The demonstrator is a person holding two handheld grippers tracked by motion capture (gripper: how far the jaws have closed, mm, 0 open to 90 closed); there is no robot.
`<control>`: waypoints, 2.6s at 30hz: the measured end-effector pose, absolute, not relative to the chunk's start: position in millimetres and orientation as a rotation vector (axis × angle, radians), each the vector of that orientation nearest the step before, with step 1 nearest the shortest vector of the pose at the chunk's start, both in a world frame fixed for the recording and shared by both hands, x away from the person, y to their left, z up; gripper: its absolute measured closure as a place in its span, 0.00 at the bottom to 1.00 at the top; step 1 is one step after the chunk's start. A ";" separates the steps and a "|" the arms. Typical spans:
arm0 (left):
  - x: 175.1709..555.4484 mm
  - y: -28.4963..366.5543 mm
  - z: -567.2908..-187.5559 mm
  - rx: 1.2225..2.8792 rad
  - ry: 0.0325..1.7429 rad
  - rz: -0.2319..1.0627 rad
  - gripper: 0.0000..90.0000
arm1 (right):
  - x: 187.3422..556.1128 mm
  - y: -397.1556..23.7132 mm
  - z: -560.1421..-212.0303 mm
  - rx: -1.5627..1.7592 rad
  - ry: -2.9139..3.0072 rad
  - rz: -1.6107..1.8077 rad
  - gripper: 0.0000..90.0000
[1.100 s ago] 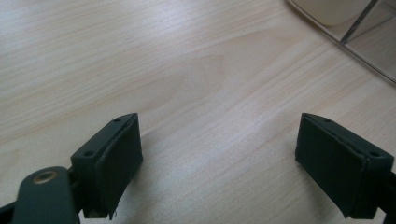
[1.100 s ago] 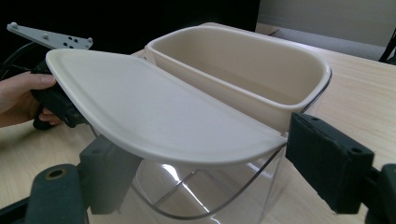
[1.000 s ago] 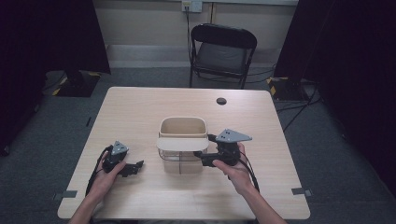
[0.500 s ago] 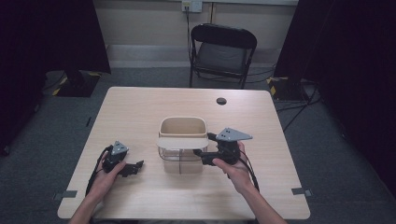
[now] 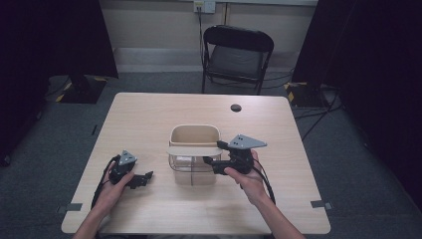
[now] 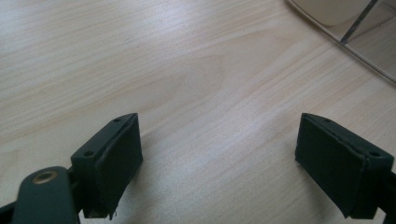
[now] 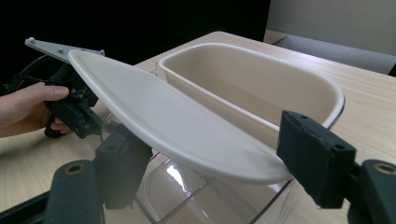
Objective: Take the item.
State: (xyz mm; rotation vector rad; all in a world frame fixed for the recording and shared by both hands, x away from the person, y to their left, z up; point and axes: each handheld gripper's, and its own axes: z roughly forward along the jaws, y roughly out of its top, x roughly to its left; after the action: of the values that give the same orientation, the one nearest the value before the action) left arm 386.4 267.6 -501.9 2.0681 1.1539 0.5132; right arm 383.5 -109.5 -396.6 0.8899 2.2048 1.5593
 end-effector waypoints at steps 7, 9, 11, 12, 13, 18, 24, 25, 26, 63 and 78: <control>386.4 267.9 -501.7 2.072 1.151 0.516 0.16 | 383.5 -111.7 -396.5 0.898 2.194 1.570 0.34; 386.4 267.9 -501.7 2.072 1.152 0.517 0.16 | 383.3 -111.9 -396.5 0.895 2.193 1.567 0.35; 386.4 267.9 -501.7 2.072 1.151 0.518 0.16 | 383.8 -112.6 -395.8 0.896 2.193 1.570 0.37; 386.4 267.9 -501.7 2.072 1.151 0.518 0.16 | 384.0 -113.1 -395.4 0.898 2.193 1.571 0.37; 386.4 267.9 -501.7 2.072 1.151 0.518 0.16 | 384.2 -113.5 -395.1 0.899 2.193 1.571 0.38; 386.4 267.8 -501.8 2.071 1.152 0.518 0.16 | 384.9 -114.0 -394.6 0.903 2.185 1.584 0.39; 386.4 267.9 -501.8 2.071 1.151 0.518 0.16 | 385.1 -114.2 -394.2 0.900 2.184 1.586 0.40; 386.4 267.8 -501.7 2.071 1.152 0.517 0.16 | 385.1 -114.3 -394.1 0.900 2.185 1.585 0.41; 386.4 267.9 -501.8 2.071 1.152 0.518 0.16 | 384.9 -114.3 -394.0 0.896 2.184 1.584 0.41; 386.3 267.7 -501.9 2.069 1.154 0.514 0.16 | 389.0 -113.4 -389.6 0.909 2.174 1.602 0.45; 386.3 267.7 -501.8 2.069 1.154 0.514 0.16 | 388.9 -113.6 -390.0 0.906 2.173 1.603 0.45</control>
State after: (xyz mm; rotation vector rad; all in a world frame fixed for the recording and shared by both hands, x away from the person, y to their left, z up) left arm 386.3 267.7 -501.8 2.0691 1.1536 0.5138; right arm 388.9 -113.6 -390.0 0.9057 2.1731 1.6034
